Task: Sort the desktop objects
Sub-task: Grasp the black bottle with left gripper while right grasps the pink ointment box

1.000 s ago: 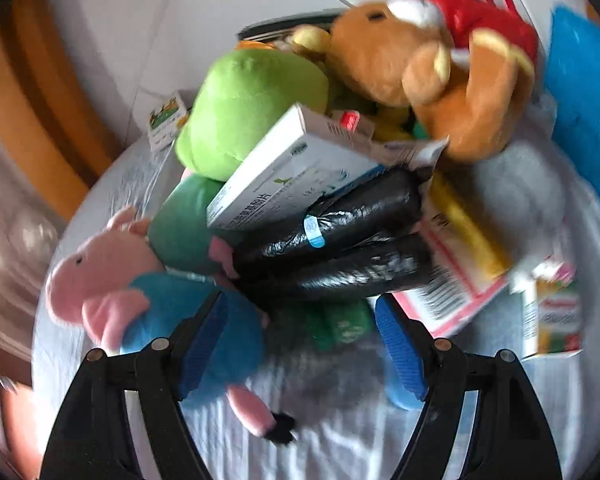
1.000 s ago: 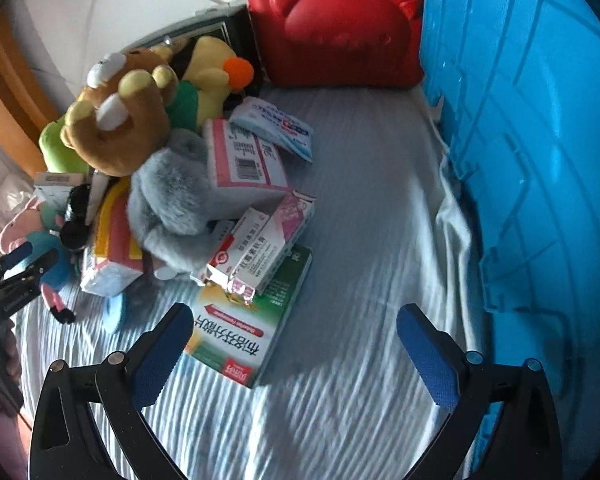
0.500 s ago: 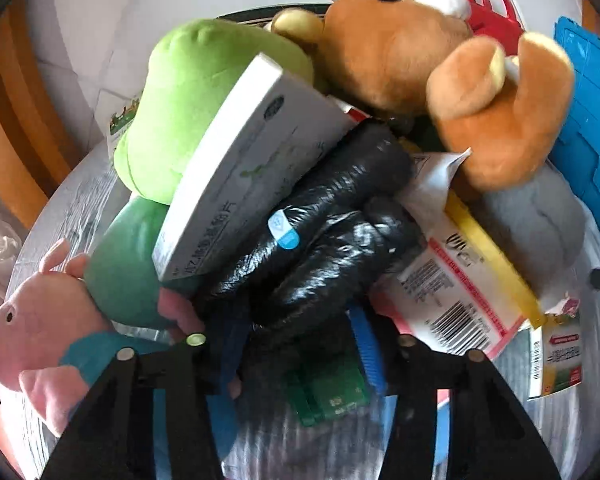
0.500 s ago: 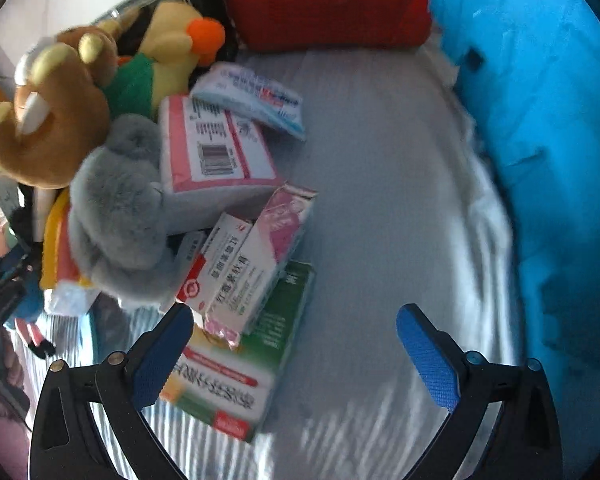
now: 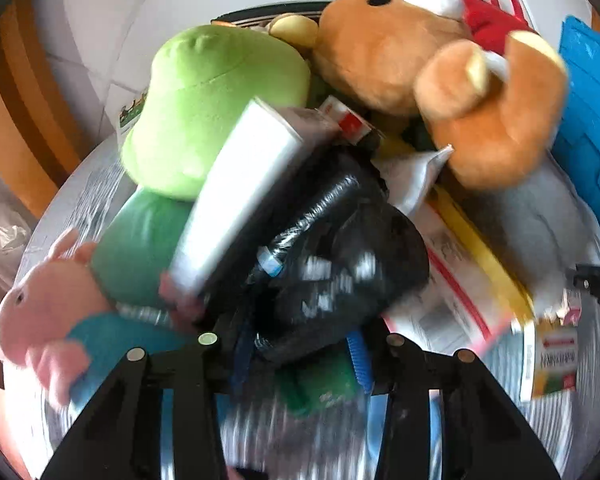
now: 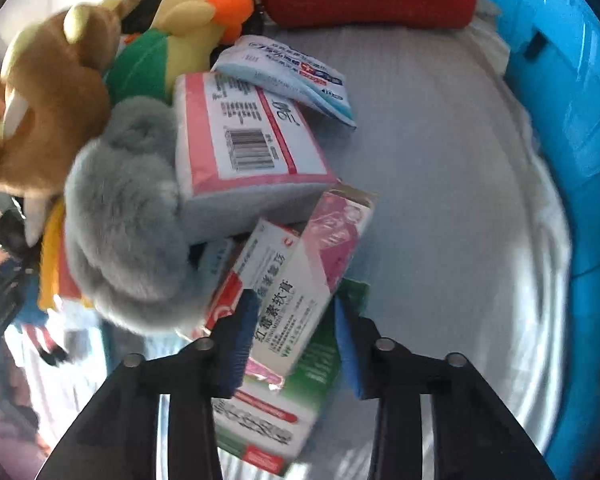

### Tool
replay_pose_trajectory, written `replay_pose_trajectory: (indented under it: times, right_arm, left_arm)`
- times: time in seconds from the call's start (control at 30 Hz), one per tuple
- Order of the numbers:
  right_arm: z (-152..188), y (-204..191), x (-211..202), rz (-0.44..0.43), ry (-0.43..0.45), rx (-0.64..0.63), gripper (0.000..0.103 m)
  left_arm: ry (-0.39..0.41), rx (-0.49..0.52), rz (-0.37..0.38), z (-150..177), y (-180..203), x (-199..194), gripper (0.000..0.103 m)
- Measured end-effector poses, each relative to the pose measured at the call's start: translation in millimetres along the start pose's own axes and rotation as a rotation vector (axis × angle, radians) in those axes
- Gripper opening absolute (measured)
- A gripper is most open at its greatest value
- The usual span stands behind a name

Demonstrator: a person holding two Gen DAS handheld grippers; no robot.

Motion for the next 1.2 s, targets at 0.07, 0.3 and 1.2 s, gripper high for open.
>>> replay_pose_trajectory:
  times: [0.07,0.3,1.2]
  right_arm:
    - [9,0,-3,-0.006,-0.023,-0.015,0.033]
    - [37,-5,-14,-0.003,-0.086,-0.084,0.033]
    - [26,-14,-120,-0.089,0.129,-0.081,0.03]
  left_arm:
    - [-0.043,-0.037,0.009,11,-2,-8,0.039]
    - [-0.085,-0.155,0.044,24,-26,-1,0.039]
    - [0.113,-0.174,-0.019,22,-1,-97,0.03]
Point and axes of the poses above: each gripper's, at about its wrist camera, not at the fingertips, and x roughly the way its jaws point, y to its right, z to its underside, the point moved 7 cm from there along x, roughly the way its jaws point, and after that the axes turned 4 degrees about x, right-handed, at the moved point
